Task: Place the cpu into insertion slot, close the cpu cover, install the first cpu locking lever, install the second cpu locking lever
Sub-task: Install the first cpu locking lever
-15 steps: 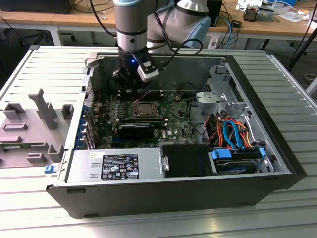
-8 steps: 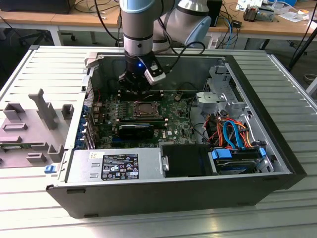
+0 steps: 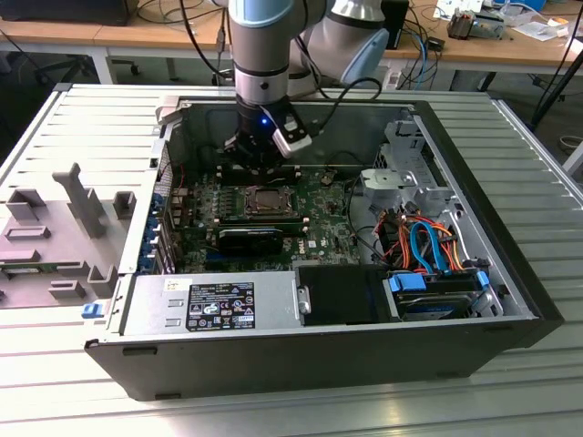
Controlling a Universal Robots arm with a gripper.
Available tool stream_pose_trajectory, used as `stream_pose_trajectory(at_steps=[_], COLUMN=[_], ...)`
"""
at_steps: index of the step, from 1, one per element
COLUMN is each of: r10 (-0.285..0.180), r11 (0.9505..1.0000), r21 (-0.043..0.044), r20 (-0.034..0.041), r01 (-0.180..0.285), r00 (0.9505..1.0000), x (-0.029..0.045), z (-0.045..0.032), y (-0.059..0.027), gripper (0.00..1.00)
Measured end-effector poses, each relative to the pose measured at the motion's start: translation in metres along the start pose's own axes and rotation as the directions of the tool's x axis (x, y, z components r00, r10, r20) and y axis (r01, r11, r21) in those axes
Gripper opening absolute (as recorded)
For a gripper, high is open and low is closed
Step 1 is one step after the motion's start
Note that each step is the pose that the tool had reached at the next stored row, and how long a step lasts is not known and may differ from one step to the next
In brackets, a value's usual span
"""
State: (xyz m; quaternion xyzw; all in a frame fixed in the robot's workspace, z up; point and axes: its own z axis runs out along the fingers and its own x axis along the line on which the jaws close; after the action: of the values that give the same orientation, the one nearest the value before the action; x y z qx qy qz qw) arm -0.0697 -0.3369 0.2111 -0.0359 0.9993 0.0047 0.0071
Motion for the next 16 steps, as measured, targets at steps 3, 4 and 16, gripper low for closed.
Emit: stream_pose_trajectory(at_steps=[3, 4, 16], r10=[0.0, 0.0, 0.0], r11=[1.0, 1.0, 1.0], r21=[0.0, 0.0, 0.0], r20=[0.0, 0.0, 0.0001], r01=[0.0, 0.0, 0.0], r00=[1.0, 1.0, 1.0], x=[-0.0028, -0.0036, -0.0175], z=[0.0008, 0.001, 0.0044], y=[-0.0002, -0.0003, -0.0013], gripper=[0.11, 0.11, 0.11])
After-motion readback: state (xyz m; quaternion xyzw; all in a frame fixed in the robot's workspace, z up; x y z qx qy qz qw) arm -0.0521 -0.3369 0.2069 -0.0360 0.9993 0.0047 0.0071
